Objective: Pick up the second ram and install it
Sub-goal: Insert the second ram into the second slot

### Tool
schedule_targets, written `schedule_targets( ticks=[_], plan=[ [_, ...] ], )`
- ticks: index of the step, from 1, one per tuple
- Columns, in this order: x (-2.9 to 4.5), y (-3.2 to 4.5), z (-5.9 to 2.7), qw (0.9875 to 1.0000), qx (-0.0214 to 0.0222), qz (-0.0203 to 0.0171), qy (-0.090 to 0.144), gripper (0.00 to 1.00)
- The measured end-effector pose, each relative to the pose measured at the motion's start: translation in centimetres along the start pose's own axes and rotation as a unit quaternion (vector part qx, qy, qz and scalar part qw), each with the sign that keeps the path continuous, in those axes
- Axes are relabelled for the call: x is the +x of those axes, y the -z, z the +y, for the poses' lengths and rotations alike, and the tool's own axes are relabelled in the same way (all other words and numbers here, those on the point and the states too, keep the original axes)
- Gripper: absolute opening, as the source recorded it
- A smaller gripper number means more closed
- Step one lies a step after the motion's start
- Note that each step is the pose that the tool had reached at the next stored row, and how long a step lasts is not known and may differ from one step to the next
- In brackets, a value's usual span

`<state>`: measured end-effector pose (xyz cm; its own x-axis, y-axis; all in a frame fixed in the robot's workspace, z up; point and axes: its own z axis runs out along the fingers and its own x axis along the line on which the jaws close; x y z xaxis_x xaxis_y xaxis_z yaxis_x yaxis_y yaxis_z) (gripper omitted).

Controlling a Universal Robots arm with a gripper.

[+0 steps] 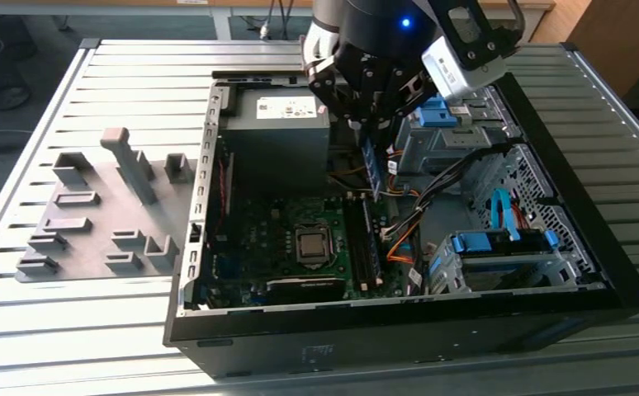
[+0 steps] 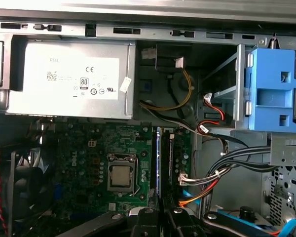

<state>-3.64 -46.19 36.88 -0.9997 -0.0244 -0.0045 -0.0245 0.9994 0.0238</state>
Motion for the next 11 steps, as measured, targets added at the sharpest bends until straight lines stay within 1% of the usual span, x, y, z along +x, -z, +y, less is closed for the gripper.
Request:
schedule_targets(
  ticks=[3,7,11],
  plan=[
    [-0.01,-0.35,-0.01,1.0,0.0005,0.001,0.0,0.14],
    [0.0,-1.05,-0.02,1.0,0.0013,0.0019,0.0,0.14],
    [-0.02,-1.32,-0.03,1.0,0.0015,0.0018,-0.003,0.14]
  ],
)
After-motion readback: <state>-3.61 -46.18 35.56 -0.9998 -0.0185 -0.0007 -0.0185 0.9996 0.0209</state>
